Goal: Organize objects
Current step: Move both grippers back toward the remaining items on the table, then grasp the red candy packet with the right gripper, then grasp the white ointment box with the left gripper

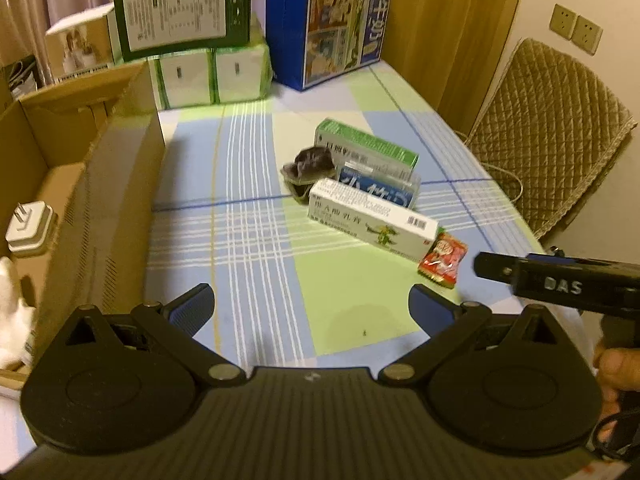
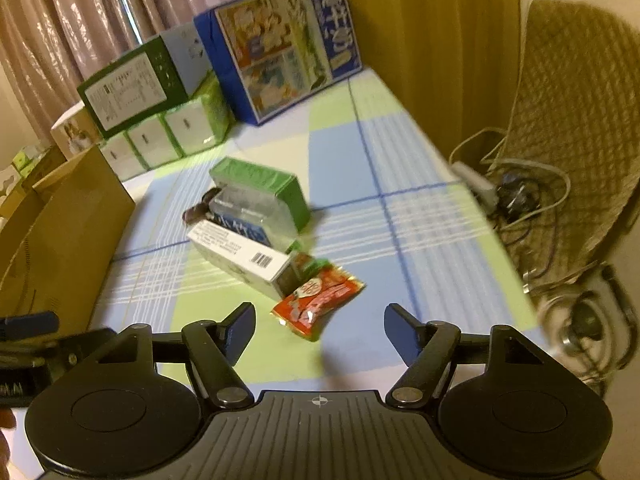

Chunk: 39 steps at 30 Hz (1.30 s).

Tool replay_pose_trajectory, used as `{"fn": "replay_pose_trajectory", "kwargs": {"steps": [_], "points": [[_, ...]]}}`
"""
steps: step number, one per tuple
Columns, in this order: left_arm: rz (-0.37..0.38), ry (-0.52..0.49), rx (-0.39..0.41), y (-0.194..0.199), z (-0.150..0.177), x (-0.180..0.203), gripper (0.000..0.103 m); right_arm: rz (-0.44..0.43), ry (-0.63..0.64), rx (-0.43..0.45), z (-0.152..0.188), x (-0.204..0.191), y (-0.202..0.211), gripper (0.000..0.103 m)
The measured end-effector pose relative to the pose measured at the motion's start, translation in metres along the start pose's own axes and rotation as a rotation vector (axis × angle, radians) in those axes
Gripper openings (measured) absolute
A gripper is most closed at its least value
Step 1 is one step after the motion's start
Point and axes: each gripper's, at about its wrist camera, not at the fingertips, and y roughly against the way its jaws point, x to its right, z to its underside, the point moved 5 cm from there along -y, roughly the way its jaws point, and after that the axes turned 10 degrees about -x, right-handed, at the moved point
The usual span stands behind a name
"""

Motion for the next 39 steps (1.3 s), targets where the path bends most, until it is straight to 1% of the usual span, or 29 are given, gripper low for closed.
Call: {"fn": "replay_pose_trajectory", "kwargs": {"steps": [5, 10, 15, 17, 18, 19, 20, 21, 22, 25, 30, 32, 33, 34, 36, 39], "points": [[-0.028, -0.007, -0.007, -0.018, 0.003, -0.003, 0.102, -0.016, -0.042, -0.025, -0.009, 0.001, -0.030, 0.069], [-0.024, -0.001, -0.021, -0.030, 0.007, -0.006, 0.102, 0.004, -0.015, -0.067, -0.013, -0.001, -0.055, 0.068], [-0.016, 0.016, -0.036, -0.039, 0.014, -0.011, 0.102, 0.026, 0.039, -0.051, -0.016, -0.011, -0.065, 0.068], [-0.013, 0.019, -0.043, -0.042, 0.016, -0.012, 0.102, 0.066, 0.093, -0.051, -0.016, -0.017, -0.069, 0.063], [-0.012, 0.020, -0.044, -0.042, 0.016, -0.013, 0.102, 0.095, 0.120, -0.050, -0.015, -0.019, -0.069, 0.053], [-0.009, 0.020, -0.044, -0.041, 0.017, -0.013, 0.102, 0.109, 0.142, -0.050, -0.014, -0.020, -0.070, 0.048], [-0.006, 0.020, -0.044, -0.041, 0.017, -0.013, 0.102, 0.109, 0.153, -0.053, -0.014, -0.020, -0.070, 0.046], [-0.005, 0.019, -0.044, -0.041, 0.018, -0.014, 0.102, 0.106, 0.157, -0.055, -0.013, -0.020, -0.069, 0.040], [-0.004, 0.019, -0.044, -0.040, 0.018, -0.015, 0.102, 0.101, 0.168, -0.058, -0.012, -0.020, -0.069, 0.035], [-0.003, 0.014, -0.043, -0.037, 0.021, -0.016, 0.102, 0.076, 0.213, -0.081, -0.004, -0.025, -0.065, 0.035], [-0.002, 0.025, -0.040, -0.030, 0.027, -0.020, 0.102, -0.053, 0.300, -0.149, 0.020, -0.047, -0.054, 0.035], [0.003, 0.033, -0.037, -0.028, 0.029, -0.022, 0.101, -0.123, 0.330, -0.184, 0.031, -0.056, -0.049, 0.034], [-0.002, 0.043, -0.034, -0.028, 0.029, -0.024, 0.102, -0.135, 0.338, -0.193, 0.035, -0.058, -0.047, 0.034], [-0.003, 0.050, -0.034, -0.028, 0.028, -0.026, 0.102, -0.136, 0.349, -0.191, 0.037, -0.059, -0.045, 0.034], [0.006, 0.059, -0.029, -0.029, 0.025, -0.027, 0.101, -0.110, 0.330, -0.174, 0.035, -0.054, -0.043, 0.034], [0.024, 0.062, -0.009, -0.029, 0.015, -0.024, 0.101, -0.020, 0.285, -0.151, 0.029, -0.036, -0.042, 0.034]]}}
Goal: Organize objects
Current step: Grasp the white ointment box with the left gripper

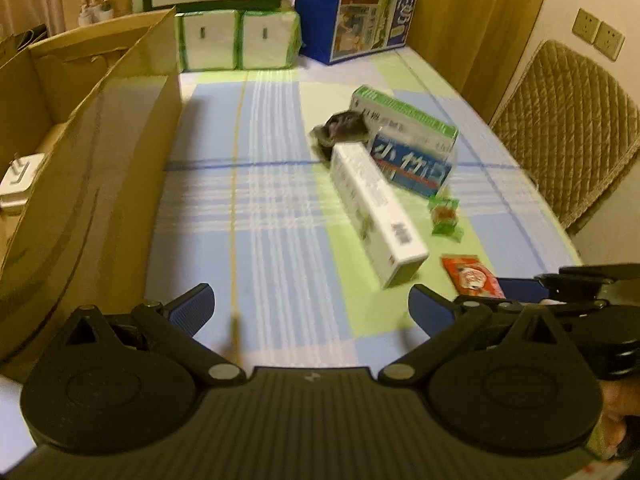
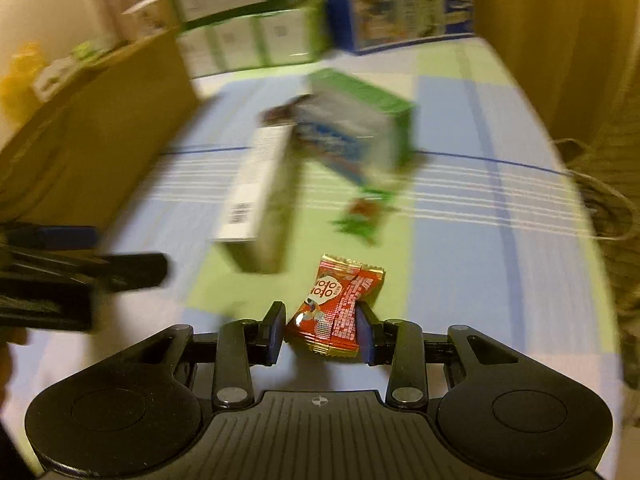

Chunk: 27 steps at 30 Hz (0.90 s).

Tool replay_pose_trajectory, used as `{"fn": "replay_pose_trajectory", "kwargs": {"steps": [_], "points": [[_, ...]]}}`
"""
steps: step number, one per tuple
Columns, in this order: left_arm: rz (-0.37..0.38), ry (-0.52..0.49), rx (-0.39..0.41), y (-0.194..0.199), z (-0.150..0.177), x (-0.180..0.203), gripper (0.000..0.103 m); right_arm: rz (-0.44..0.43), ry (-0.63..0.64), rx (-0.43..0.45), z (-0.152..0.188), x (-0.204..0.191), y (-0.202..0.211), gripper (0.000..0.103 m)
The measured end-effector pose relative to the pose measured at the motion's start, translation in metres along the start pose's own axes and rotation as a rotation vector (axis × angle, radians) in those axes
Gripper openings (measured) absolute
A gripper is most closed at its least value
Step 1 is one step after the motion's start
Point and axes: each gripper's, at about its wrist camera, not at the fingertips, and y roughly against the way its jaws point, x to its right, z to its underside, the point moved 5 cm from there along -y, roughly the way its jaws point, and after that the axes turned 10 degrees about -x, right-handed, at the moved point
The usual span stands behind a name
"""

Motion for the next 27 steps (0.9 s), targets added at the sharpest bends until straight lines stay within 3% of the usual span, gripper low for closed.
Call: {"fn": "replay_pose_trajectory", "kwargs": {"steps": [4, 9, 13, 16, 17, 27], "points": [[0.026, -0.016, 0.028, -0.004, -0.018, 0.011, 0.098, 0.062, -0.047, 0.008, -0.002, 0.019, 0.000, 0.034], [0.060, -0.043, 0.006, -0.025, -0.035, 0.030, 0.087, 0.087, -0.084, 0.022, -0.004, 0.029, 0.003, 0.034], [0.061, -0.075, -0.018, -0.044, -0.042, 0.040, 0.061, 0.099, -0.127, 0.034, -0.005, 0.034, 0.004, 0.034], [0.041, -0.119, -0.046, -0.055, -0.039, 0.044, 0.029, 0.092, -0.160, 0.040, -0.005, 0.040, 0.006, 0.034], [0.022, -0.124, -0.050, -0.054, -0.036, 0.042, 0.024, 0.085, -0.167, 0.042, -0.005, 0.040, 0.007, 0.034], [0.000, -0.191, -0.096, -0.012, 0.021, 0.025, 0.024, 0.004, -0.155, 0.056, -0.006, 0.023, 0.008, 0.034]]}}
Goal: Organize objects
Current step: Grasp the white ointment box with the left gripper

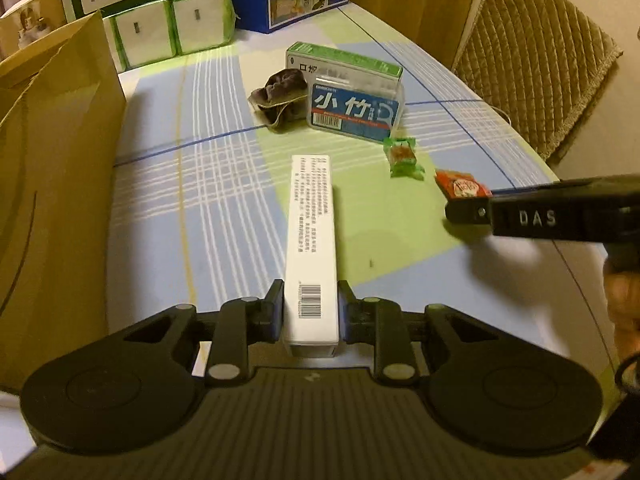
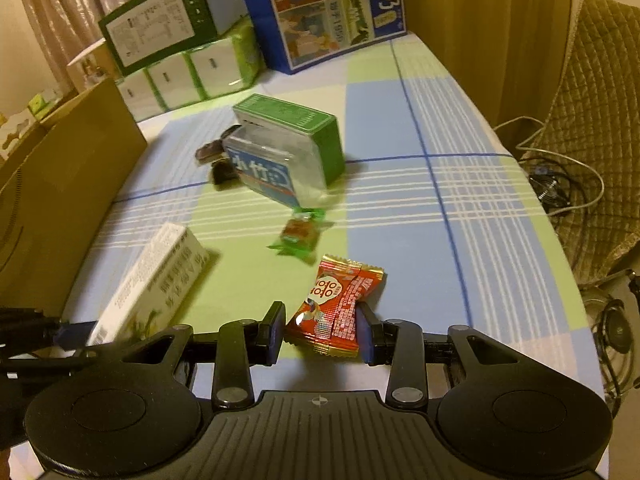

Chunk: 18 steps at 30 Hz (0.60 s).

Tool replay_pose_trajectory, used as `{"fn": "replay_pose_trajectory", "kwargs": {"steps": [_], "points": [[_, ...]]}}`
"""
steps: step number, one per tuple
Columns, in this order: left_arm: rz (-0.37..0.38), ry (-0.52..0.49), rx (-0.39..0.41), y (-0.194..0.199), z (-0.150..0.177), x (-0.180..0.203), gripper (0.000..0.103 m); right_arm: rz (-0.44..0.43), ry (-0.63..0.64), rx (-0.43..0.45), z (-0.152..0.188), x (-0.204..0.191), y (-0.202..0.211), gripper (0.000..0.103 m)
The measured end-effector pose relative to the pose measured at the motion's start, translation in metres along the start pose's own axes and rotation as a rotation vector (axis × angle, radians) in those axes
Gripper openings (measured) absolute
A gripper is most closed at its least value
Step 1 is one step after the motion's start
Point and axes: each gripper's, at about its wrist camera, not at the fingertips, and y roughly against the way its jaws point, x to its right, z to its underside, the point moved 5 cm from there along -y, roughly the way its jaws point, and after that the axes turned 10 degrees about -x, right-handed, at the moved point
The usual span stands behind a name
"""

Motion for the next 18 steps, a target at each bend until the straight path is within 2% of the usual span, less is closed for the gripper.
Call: {"fn": "replay_pose_trajectory", "kwargs": {"steps": [2, 6, 9, 12, 18], "points": [[-0.012, -0.007, 0.008, -0.001, -0.006, -0.003, 0.032, -0.005, 0.005, 0.001, 0.000, -0.003, 0.000, 0.034], [0.004, -0.034, -0.011, -0.012, -0.022, -0.001, 0.032, -0.011, 0.002, 0.005, -0.001, -0.003, 0.000, 0.034], [0.005, -0.057, -0.024, -0.020, -0.030, 0.002, 0.031, -0.012, -0.001, 0.004, -0.002, -0.002, -0.001, 0.034], [0.006, -0.076, -0.043, -0.027, -0.034, 0.004, 0.022, -0.002, 0.010, 0.000, -0.001, -0.003, -0.002, 0.034], [0.005, -0.082, -0.034, -0.028, -0.033, 0.004, 0.022, 0.023, 0.025, -0.020, 0.000, -0.003, -0.009, 0.034]]}}
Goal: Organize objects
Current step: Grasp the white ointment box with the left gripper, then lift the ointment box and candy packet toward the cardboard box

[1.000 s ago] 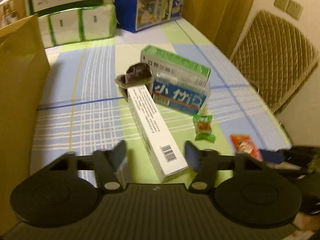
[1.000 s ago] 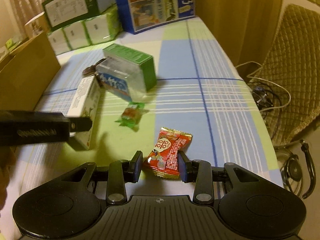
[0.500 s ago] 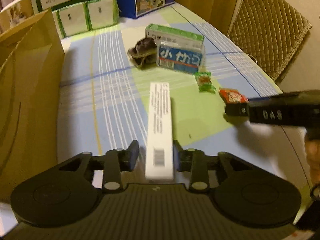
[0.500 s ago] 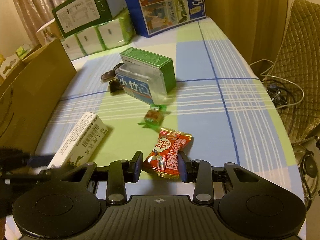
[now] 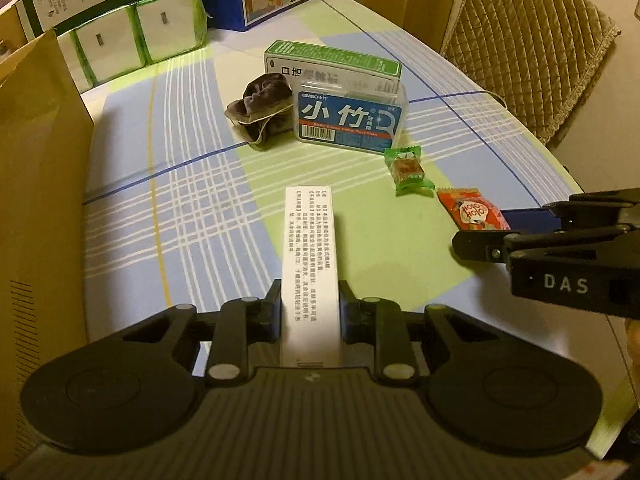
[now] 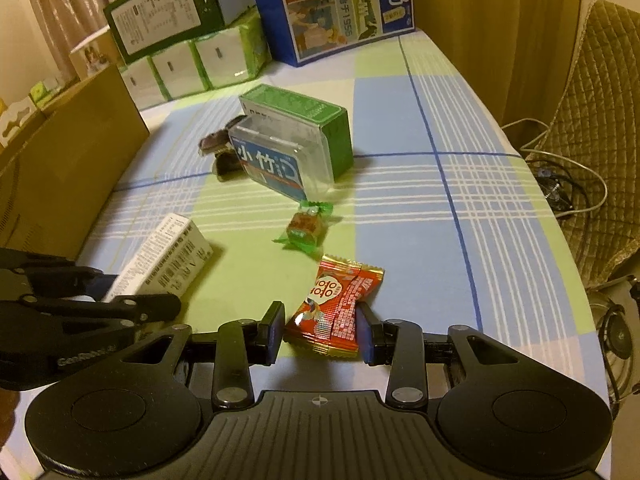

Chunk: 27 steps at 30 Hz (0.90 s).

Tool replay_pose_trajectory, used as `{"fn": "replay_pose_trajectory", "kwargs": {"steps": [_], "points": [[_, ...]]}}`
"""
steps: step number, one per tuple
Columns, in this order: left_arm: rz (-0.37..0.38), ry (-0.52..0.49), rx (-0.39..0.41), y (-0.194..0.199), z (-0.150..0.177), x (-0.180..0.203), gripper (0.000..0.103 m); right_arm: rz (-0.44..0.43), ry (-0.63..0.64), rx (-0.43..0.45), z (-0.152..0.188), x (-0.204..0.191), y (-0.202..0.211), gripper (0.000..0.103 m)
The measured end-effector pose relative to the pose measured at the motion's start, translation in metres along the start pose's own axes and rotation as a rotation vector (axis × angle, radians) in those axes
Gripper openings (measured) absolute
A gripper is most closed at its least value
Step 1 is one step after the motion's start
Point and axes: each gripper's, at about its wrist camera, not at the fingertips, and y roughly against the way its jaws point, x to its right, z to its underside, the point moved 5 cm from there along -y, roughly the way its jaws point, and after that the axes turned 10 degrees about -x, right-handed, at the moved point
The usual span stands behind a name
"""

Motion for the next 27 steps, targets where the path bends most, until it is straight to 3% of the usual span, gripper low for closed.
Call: {"fn": "replay_pose_trajectory", "kwargs": {"steps": [7, 14, 17, 27], "points": [[0.003, 0.011, 0.007, 0.003, 0.006, 0.000, 0.021, 0.011, -0.029, 0.009, -0.001, 0.005, -0.001, 0.043], [0.000, 0.016, 0.010, 0.002, 0.005, 0.000, 0.021, 0.069, 0.032, 0.014, -0.004, -0.005, -0.005, 0.043], [-0.003, 0.018, 0.012, 0.002, 0.004, 0.000, 0.021, 0.117, 0.078, 0.017, -0.004, -0.009, -0.008, 0.027], [0.001, 0.025, 0.016, 0.011, 0.011, 0.001, 0.021, 0.091, 0.041, 0.059, -0.003, -0.006, 0.005, 0.023]]}}
